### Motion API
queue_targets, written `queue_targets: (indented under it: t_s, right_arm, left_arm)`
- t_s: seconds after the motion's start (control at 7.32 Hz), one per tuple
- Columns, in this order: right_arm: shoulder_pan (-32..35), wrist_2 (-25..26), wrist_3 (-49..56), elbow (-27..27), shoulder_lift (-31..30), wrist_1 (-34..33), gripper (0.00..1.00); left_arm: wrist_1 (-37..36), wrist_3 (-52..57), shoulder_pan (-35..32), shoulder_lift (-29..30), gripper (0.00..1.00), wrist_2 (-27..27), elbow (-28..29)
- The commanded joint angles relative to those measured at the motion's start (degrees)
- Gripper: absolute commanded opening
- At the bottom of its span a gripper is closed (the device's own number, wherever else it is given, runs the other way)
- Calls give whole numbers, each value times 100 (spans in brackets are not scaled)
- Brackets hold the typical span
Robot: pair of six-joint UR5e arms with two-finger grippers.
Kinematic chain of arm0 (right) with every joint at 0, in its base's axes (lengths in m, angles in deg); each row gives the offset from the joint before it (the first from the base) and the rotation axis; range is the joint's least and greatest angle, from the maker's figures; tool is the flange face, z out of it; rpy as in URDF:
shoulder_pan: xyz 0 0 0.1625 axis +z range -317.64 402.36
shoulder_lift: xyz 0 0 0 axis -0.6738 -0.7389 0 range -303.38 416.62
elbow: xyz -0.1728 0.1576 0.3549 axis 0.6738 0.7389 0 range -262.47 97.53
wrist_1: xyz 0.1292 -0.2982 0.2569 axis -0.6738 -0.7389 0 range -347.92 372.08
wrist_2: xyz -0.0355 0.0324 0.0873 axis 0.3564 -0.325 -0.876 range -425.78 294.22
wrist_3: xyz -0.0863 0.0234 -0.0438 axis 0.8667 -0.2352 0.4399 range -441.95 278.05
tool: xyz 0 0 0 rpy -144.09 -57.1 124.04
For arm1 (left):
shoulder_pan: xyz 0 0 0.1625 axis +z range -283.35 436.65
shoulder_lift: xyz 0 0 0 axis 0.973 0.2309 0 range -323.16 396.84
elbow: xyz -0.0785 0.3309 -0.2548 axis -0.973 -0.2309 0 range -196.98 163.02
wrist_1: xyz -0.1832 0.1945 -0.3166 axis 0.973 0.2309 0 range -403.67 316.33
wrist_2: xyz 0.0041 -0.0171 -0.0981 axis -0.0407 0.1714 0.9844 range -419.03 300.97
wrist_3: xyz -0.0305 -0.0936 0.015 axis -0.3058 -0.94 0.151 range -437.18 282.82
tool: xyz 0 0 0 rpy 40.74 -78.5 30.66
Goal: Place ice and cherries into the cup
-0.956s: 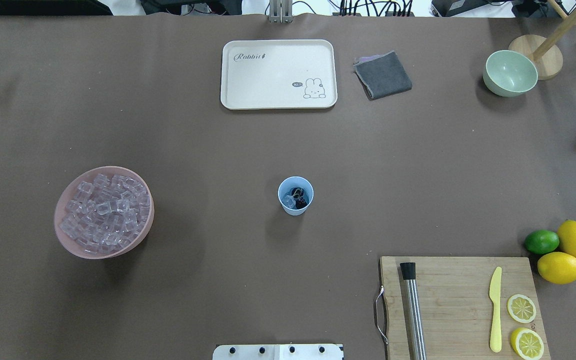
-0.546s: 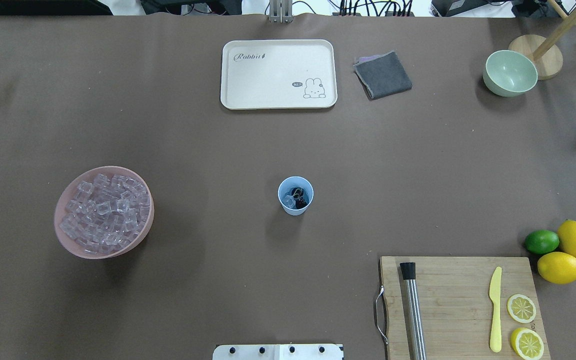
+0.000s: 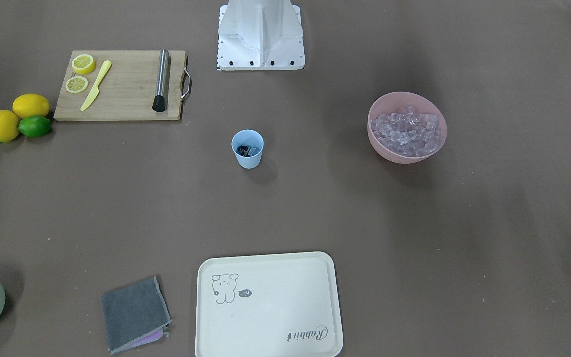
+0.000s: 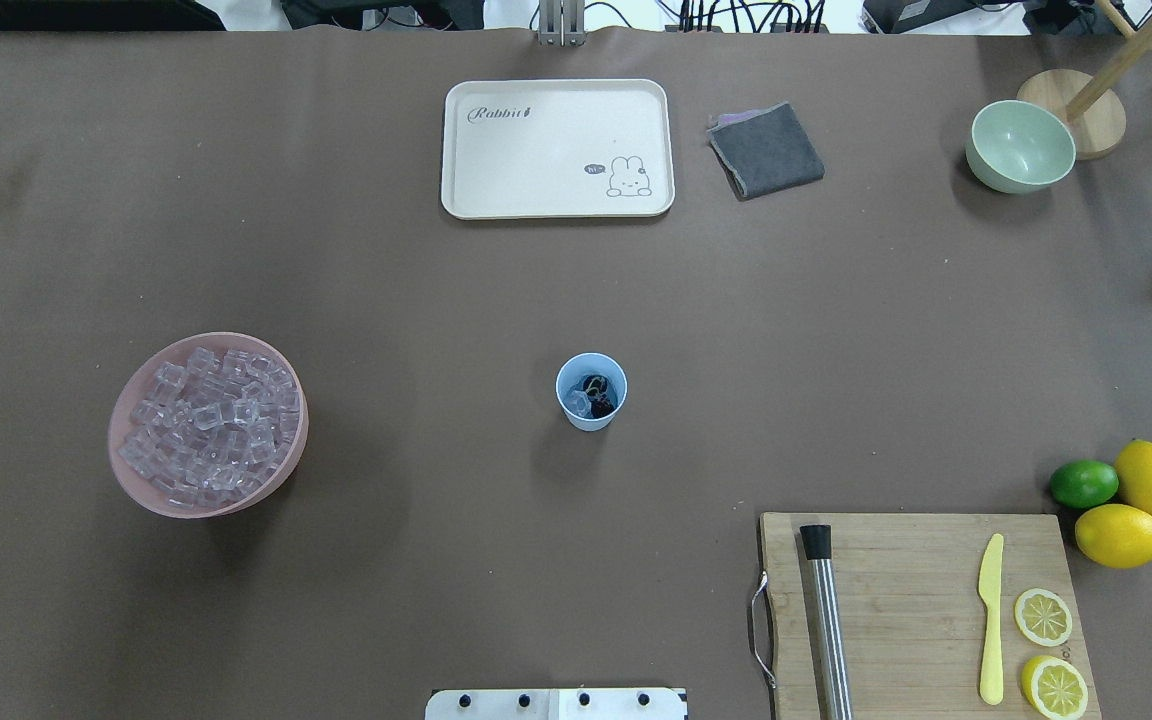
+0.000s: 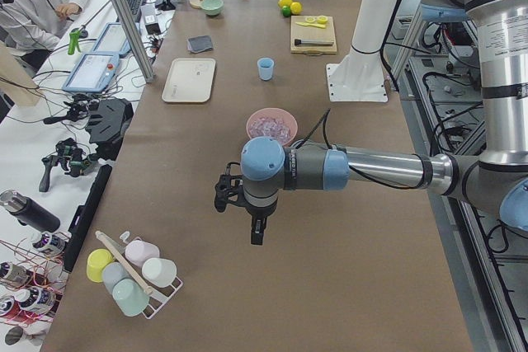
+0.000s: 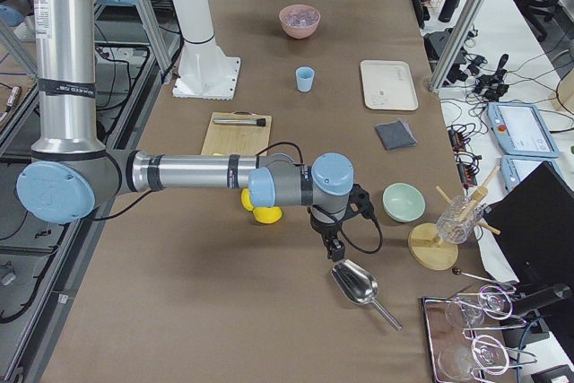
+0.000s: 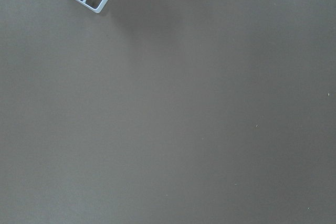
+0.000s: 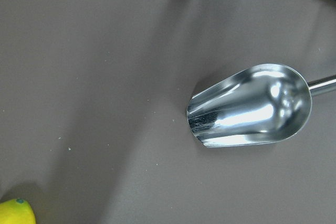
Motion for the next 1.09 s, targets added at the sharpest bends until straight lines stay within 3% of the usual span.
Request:
queue_targets:
  t_s: [0.0, 0.96]
  right_arm:
    - [0, -6, 4, -2, 1, 0, 100]
    - [0, -24, 4, -2, -52, 0, 100]
  left_arm:
    - [0, -3, 0, -6, 98, 7, 16]
    - [9, 5, 0, 3, 98, 42, 68]
